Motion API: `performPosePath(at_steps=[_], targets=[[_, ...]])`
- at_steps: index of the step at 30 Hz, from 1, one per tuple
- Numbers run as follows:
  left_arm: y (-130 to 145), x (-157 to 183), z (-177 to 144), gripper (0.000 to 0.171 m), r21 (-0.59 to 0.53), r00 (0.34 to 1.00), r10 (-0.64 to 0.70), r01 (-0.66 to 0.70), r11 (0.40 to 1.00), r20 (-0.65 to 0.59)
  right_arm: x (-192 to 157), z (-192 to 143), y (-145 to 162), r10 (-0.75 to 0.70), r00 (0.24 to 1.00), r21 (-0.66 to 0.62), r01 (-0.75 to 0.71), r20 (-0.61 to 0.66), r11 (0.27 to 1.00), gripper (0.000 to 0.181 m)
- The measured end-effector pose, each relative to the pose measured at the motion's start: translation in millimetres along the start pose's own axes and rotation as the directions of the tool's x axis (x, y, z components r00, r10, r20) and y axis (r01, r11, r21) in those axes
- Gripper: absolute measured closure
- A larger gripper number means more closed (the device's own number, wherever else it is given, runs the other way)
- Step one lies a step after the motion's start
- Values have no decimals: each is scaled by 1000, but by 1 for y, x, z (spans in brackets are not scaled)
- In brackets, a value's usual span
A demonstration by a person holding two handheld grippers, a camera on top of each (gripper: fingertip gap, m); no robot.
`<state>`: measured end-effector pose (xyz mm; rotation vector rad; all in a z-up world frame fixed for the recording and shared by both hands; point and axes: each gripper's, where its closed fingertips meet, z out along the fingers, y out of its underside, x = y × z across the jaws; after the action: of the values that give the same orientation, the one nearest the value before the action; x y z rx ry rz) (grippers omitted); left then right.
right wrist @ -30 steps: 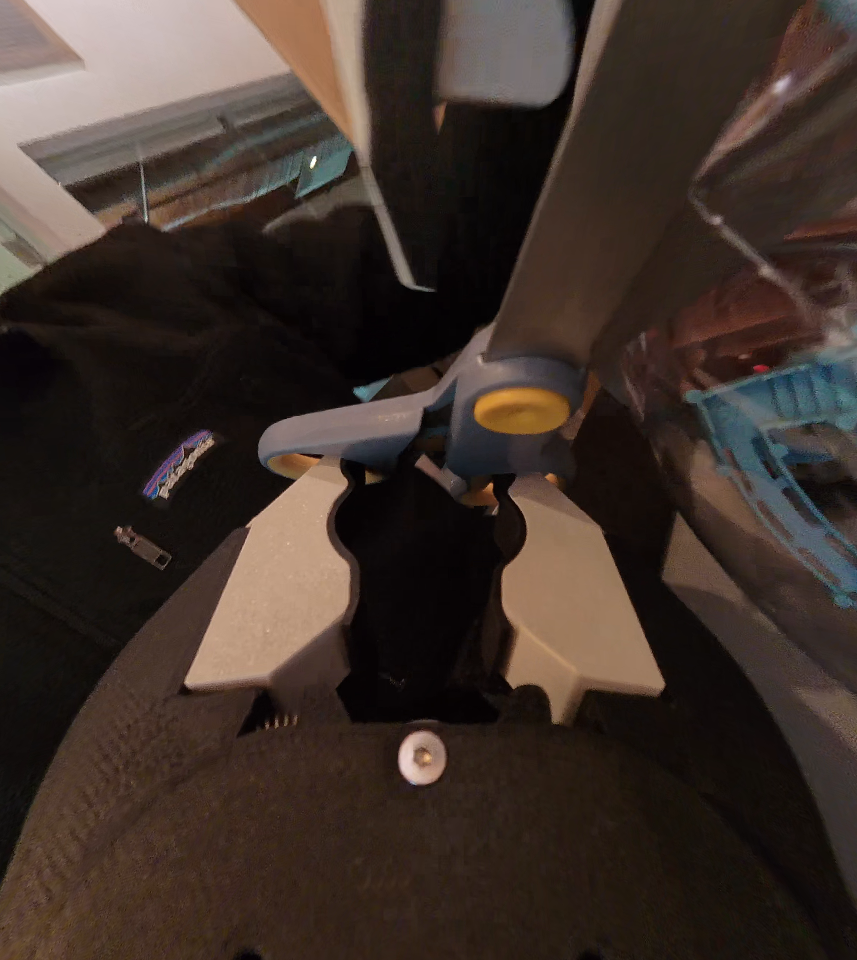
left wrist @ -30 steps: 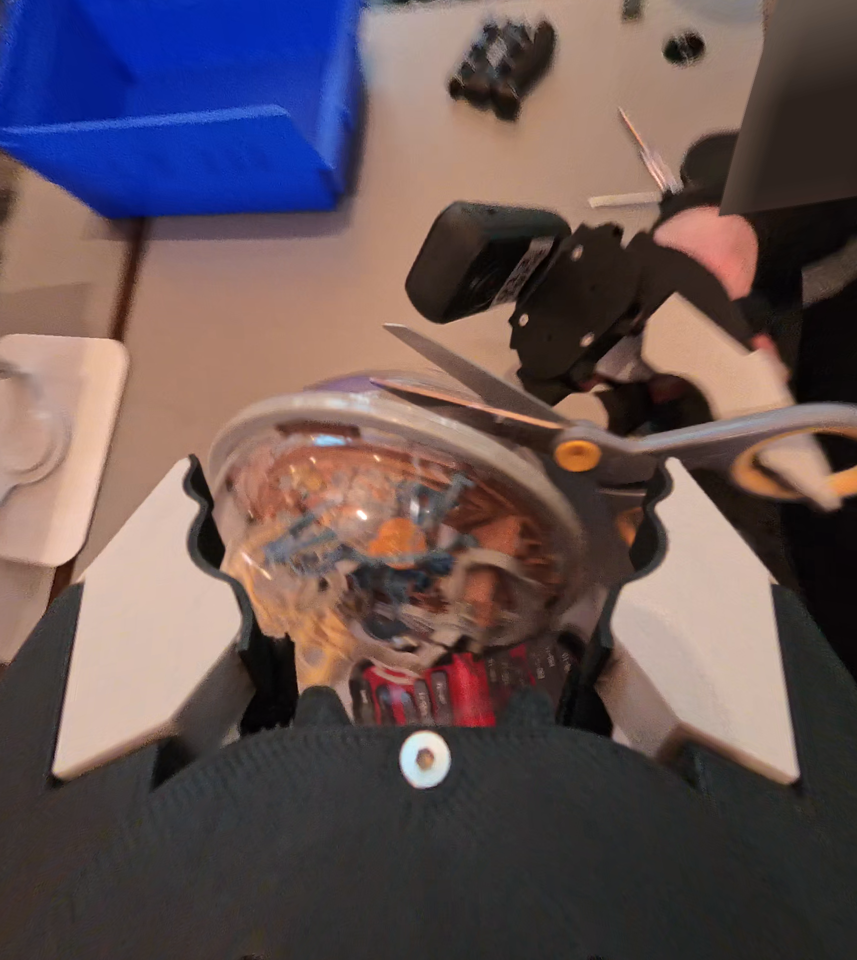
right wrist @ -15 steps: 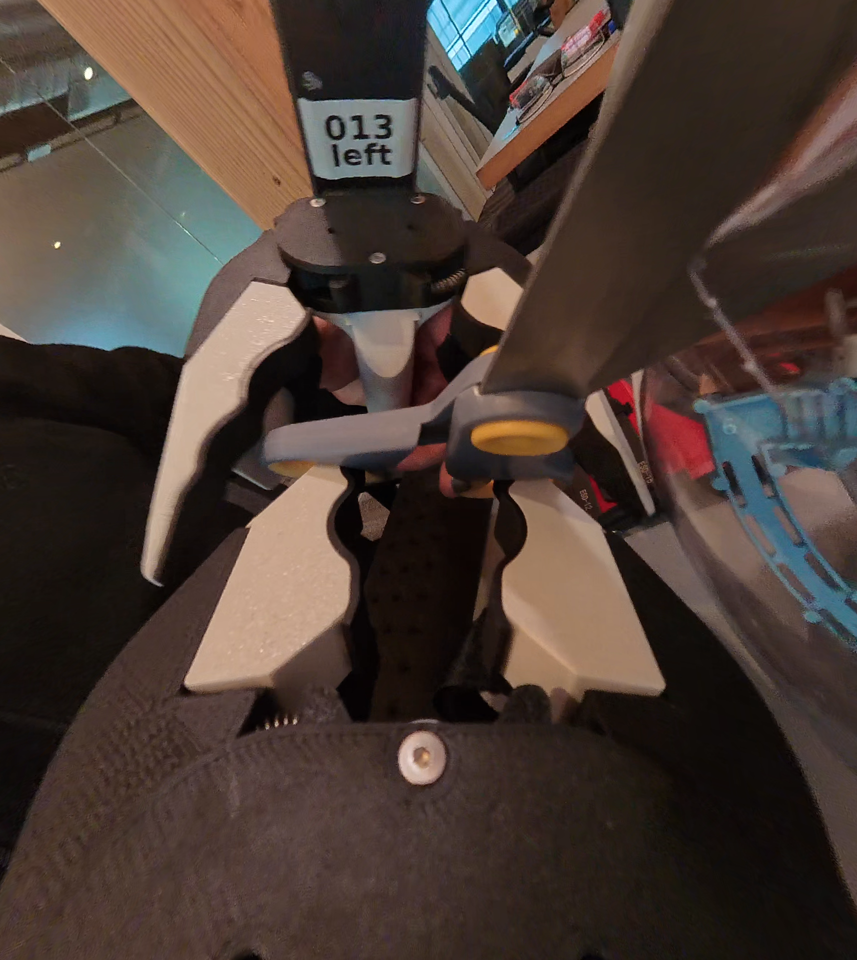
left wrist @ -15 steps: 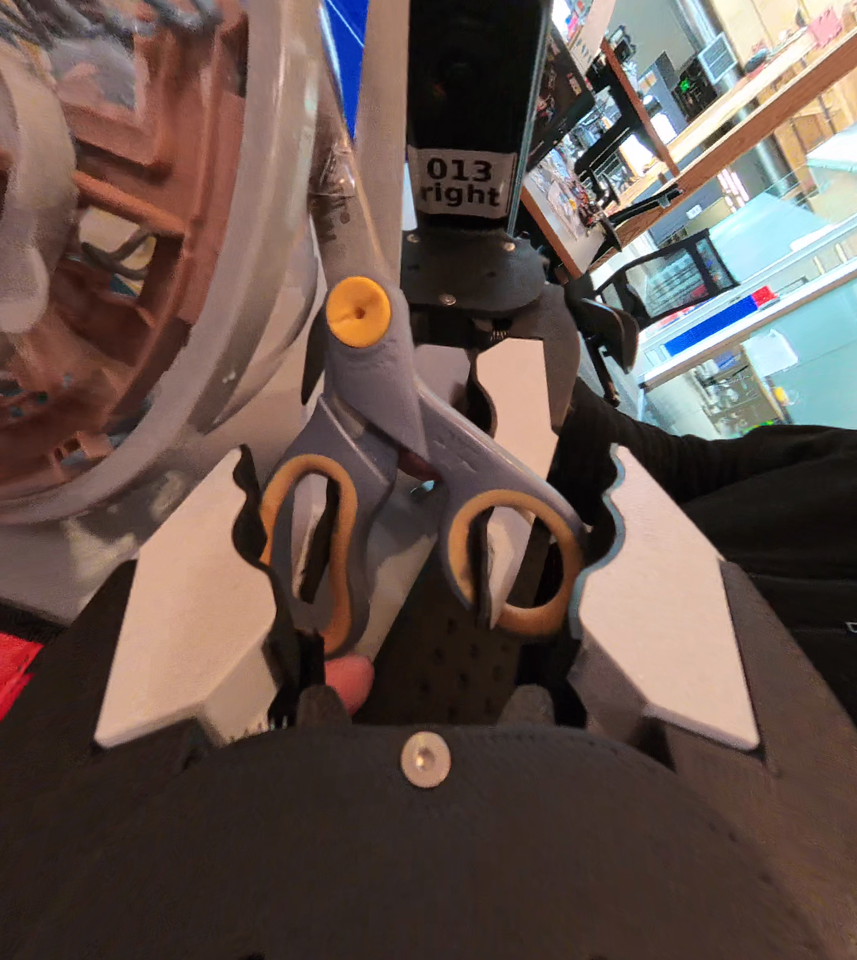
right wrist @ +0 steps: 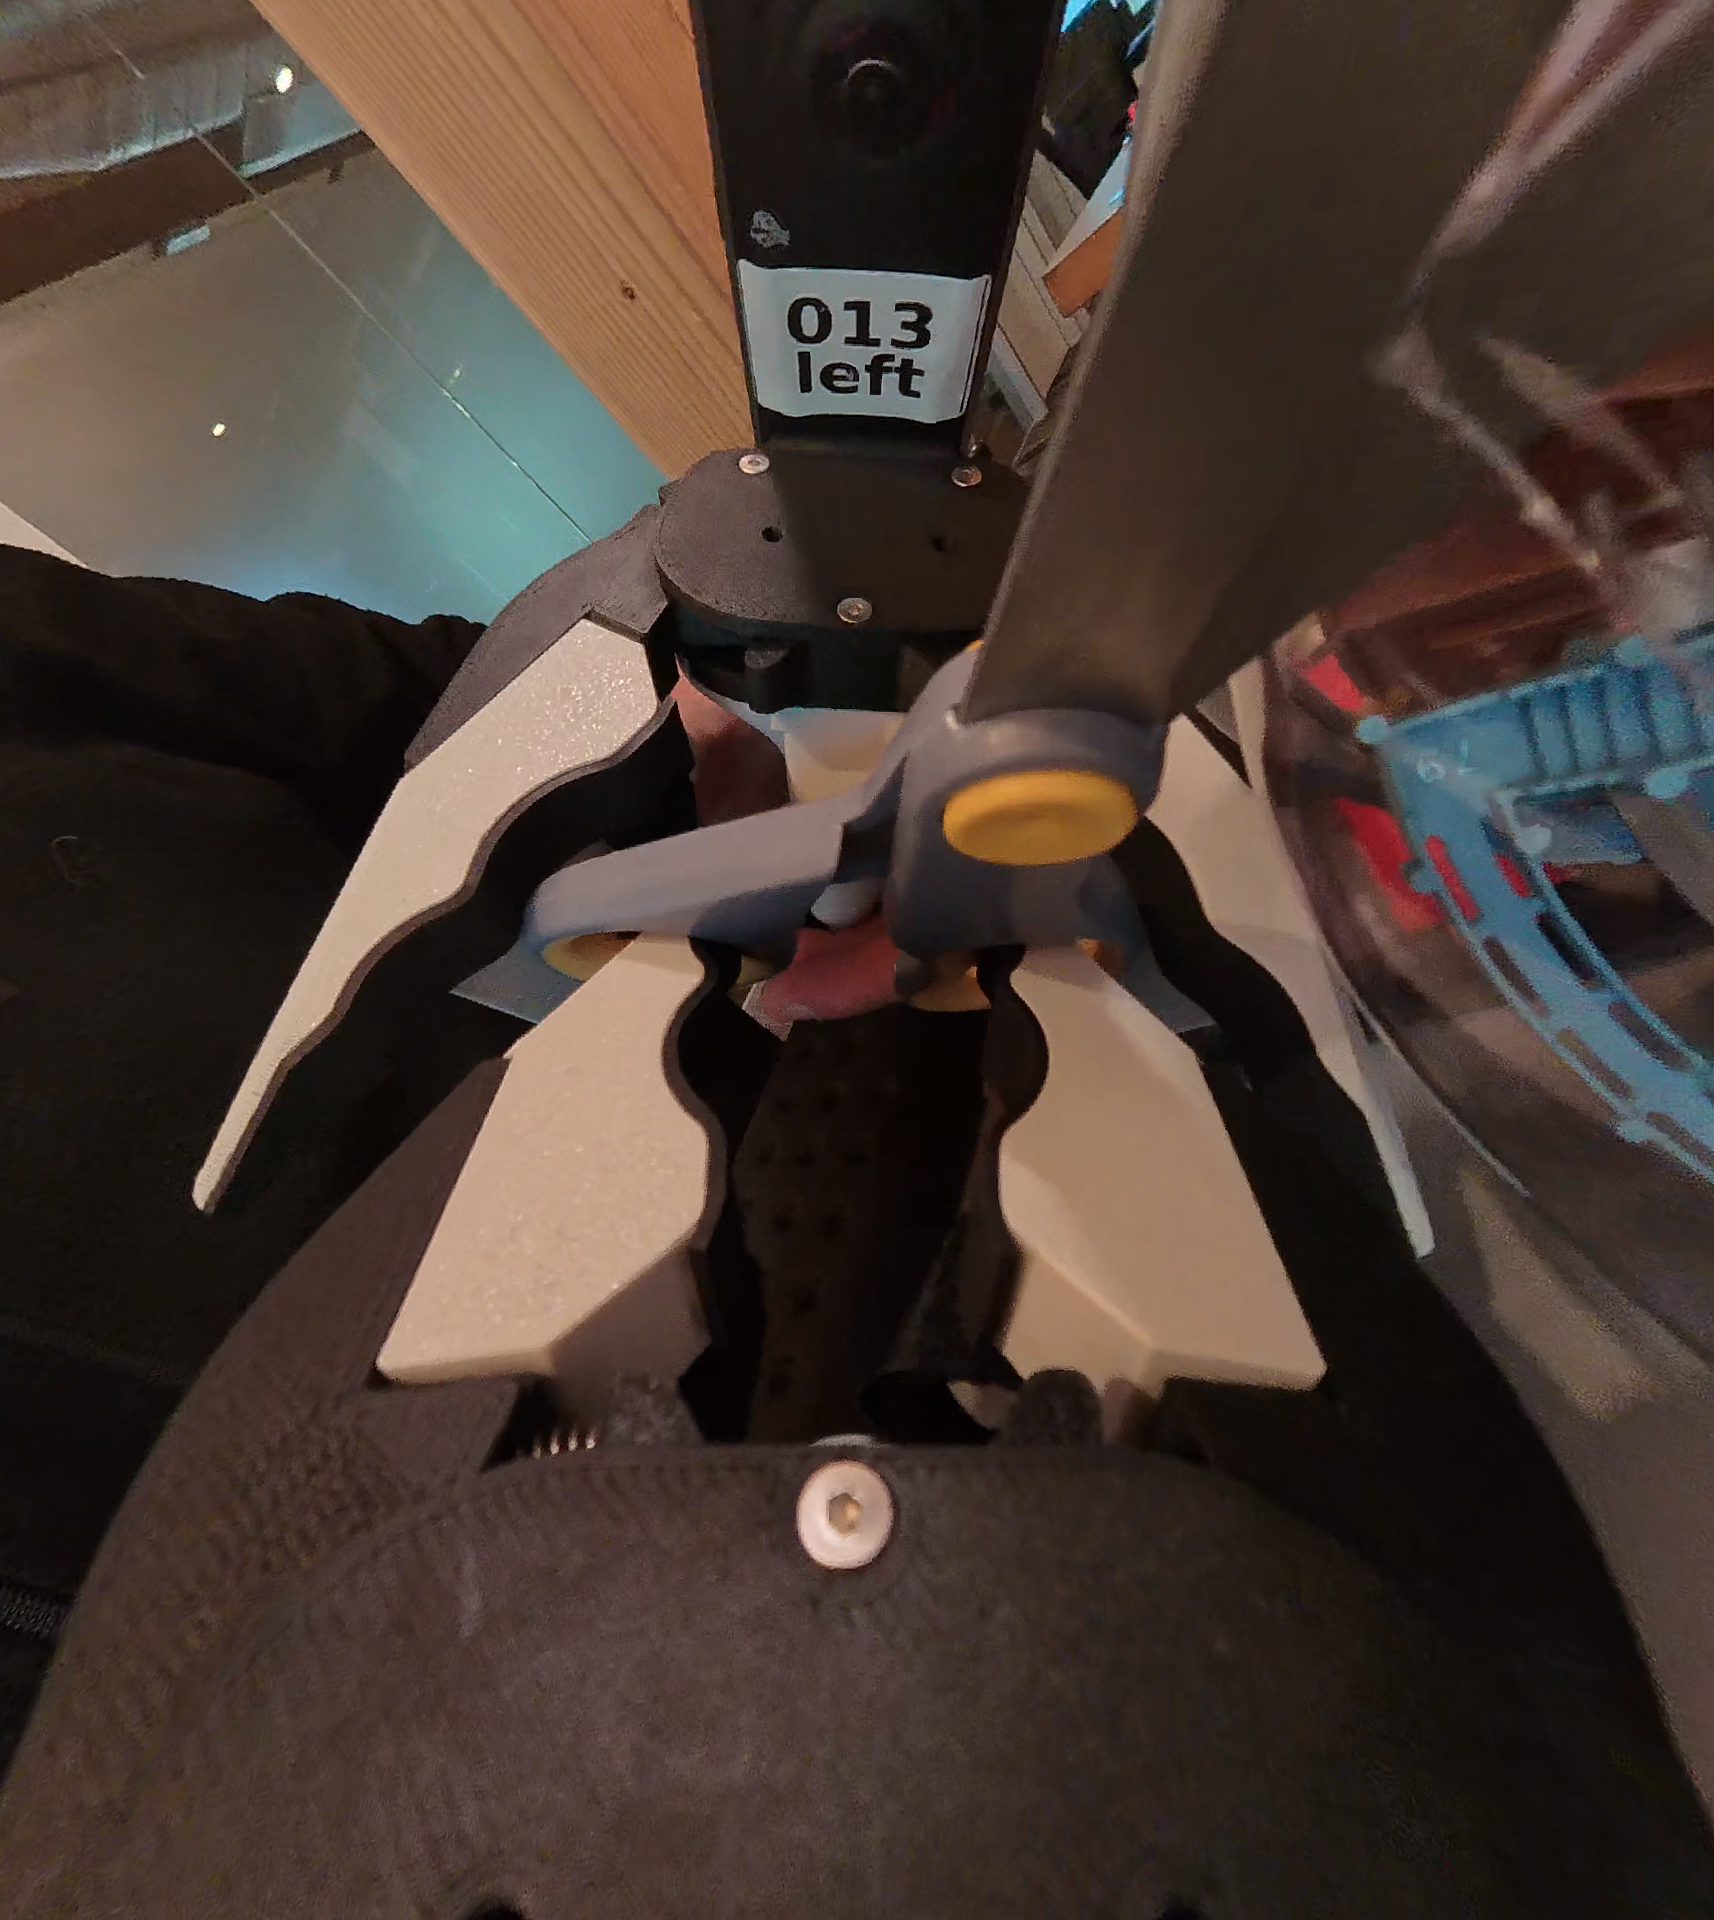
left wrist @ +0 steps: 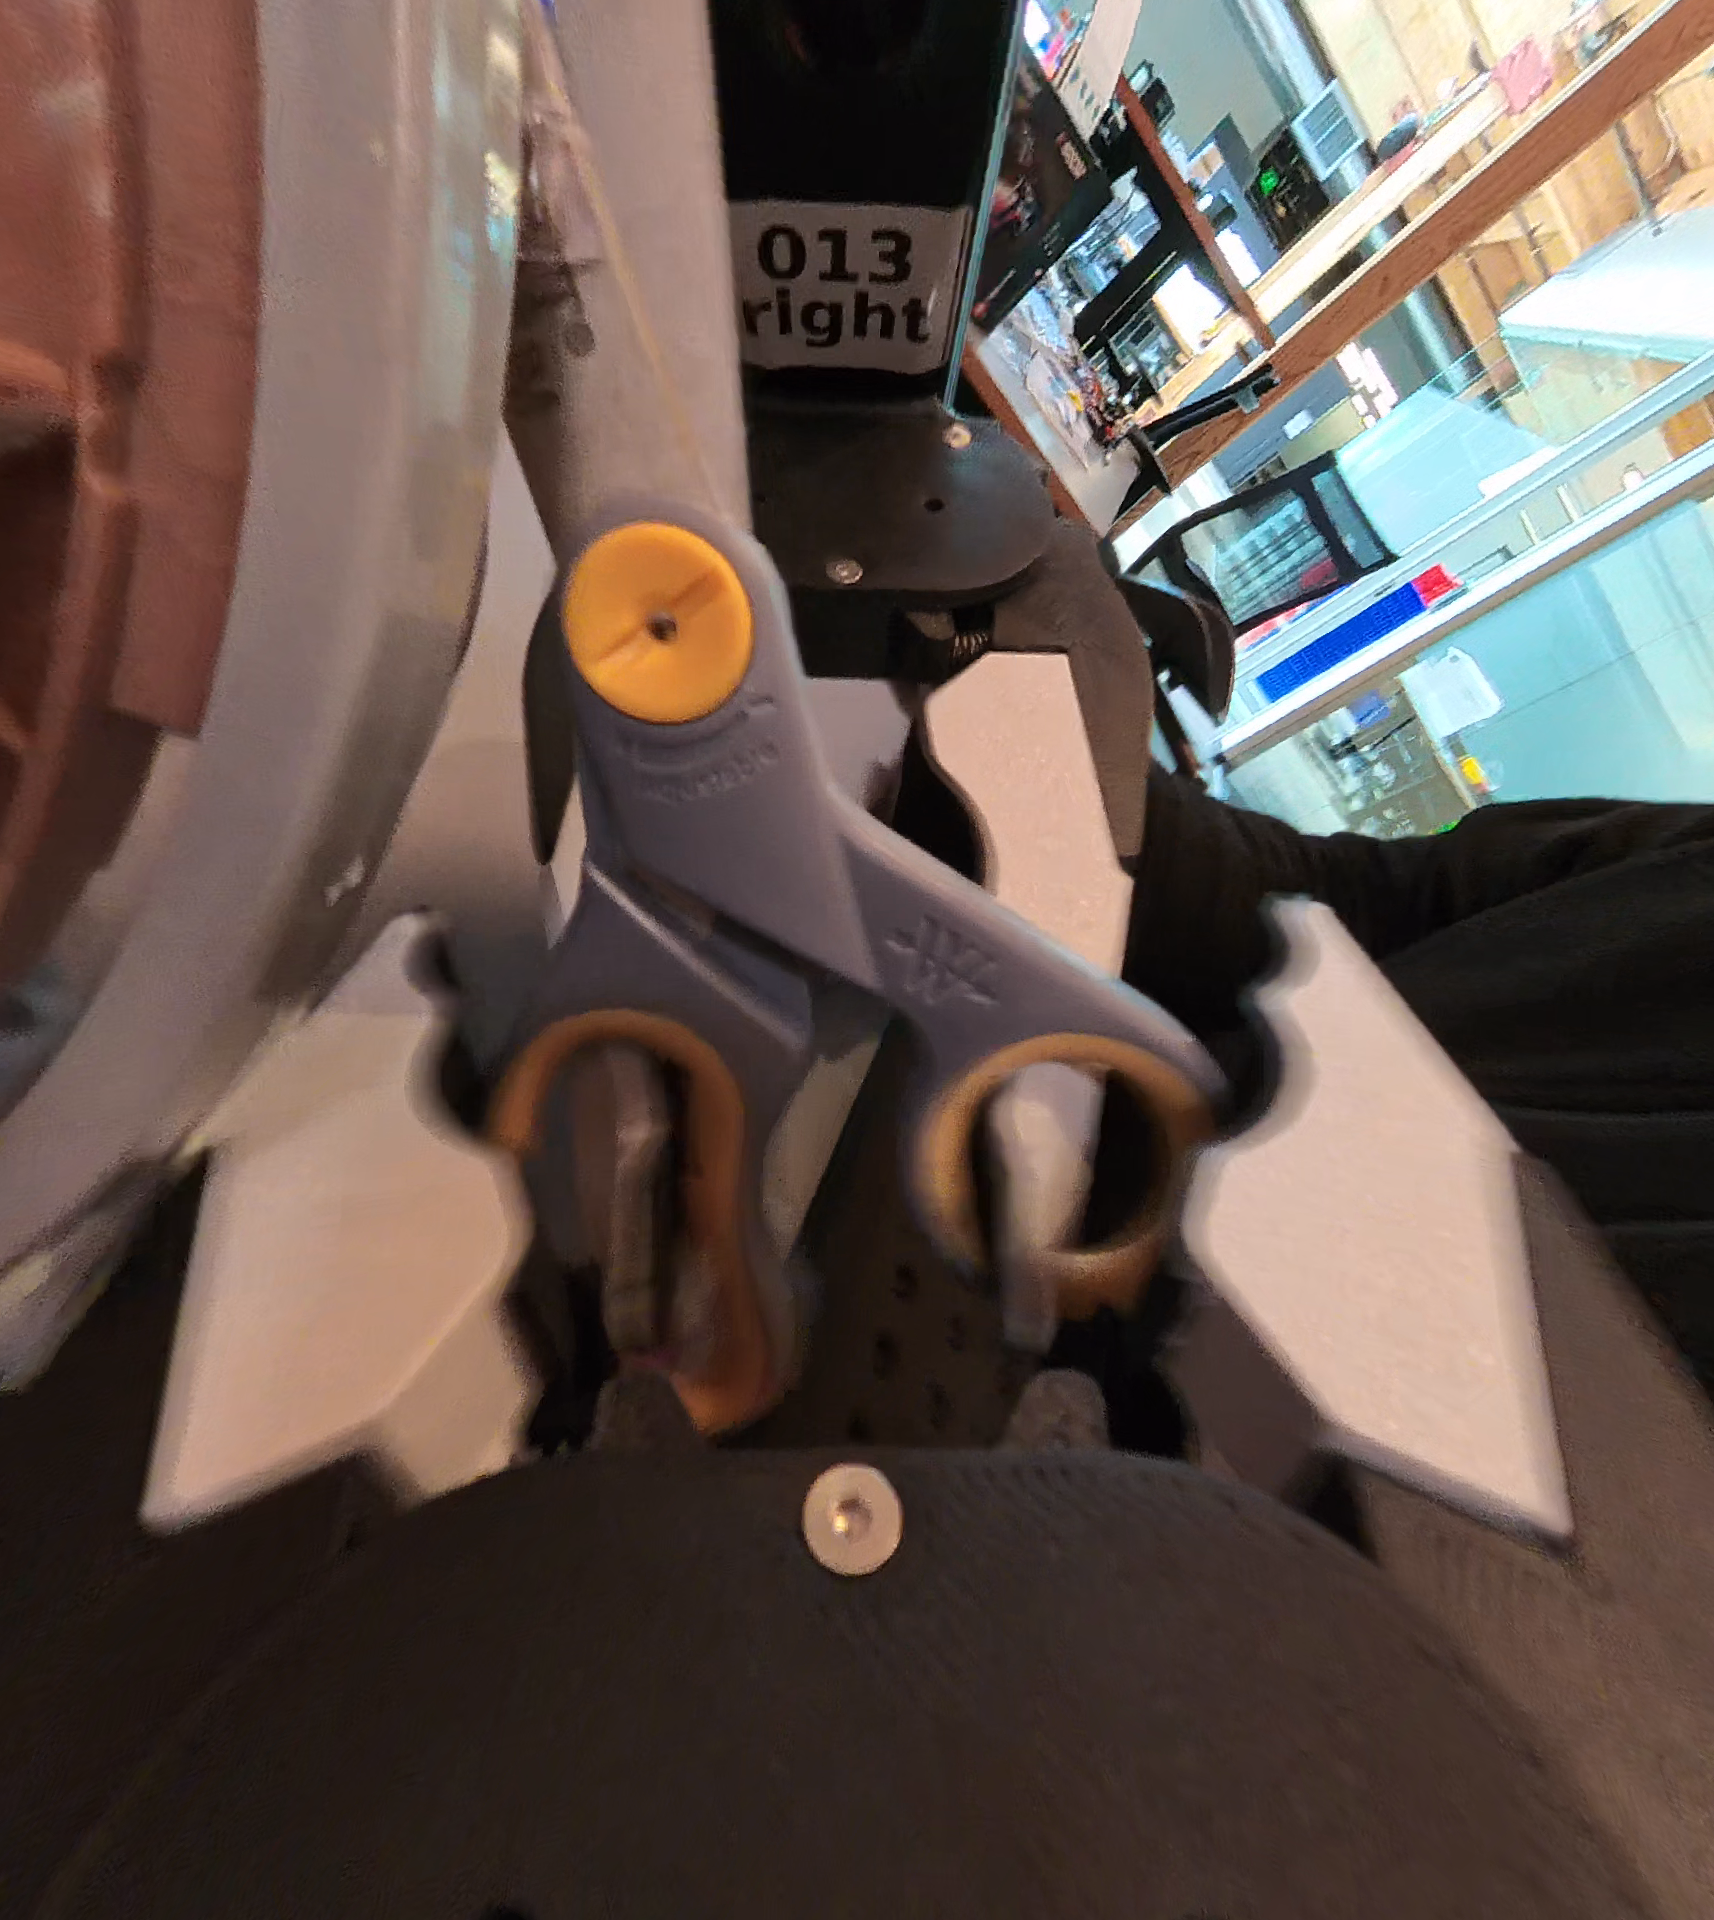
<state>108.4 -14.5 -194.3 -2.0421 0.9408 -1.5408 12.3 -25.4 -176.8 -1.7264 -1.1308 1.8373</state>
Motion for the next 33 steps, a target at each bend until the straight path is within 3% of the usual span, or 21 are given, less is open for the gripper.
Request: performPosePath(at_steps=[2, 12, 15, 19, 22, 25, 27, 30, 32, 33], targets=[[-10, -1, -3, 48, 80, 1000, -11, 11, 997, 5, 1, -1, -5, 3, 1000, 30, -3, 13, 1000, 153], [-25, 3, -4, 51, 130, 998, 51, -55, 990, 28, -1, -9, -16, -21, 1000, 84, 20, 8, 996, 158], [-20, 5, 0, 50, 77, 998, 64, -66, 995, 26, 0, -12, -12, -23, 1000, 94, 24, -9, 995, 156], [-10, -2, -24, 42, -96, 975, 161, -148, 984, 151, -2, -10, -3, -39, 999, 57, 41, -33, 998, 156], [-56, -9, -69, 41, -82, 908, 286, -274, 958, 305, -7, -12, 4, -37, 999, 32, 37, -18, 999, 156], [-121, -1, -86, 29, -92, 783, 492, -498, 863, 380, -12, -9, 8, -37, 999, 22, 37, 5, 999, 156], [-153, -10, -79, 14, -189, 701, 600, -576, 795, 386, -15, -8, 12, -37, 999, 4, 37, 23, 999, 156], [-196, -22, -57, 13, -267, 619, 705, -655, 707, 348, -13, -5, 24, -41, 999, -58, 42, 8, 997, 156], [-205, -31, -43, 13, -384, 556, 780, -680, 625, 286, -12, -3, 27, -46, 999, -74, 46, 9, 996, 156], [-203, -39, -39, 13, -457, 561, 789, -650, 608, 251, -13, -2, 27, -49, 999, -76, 50, 11, 996, 156]])
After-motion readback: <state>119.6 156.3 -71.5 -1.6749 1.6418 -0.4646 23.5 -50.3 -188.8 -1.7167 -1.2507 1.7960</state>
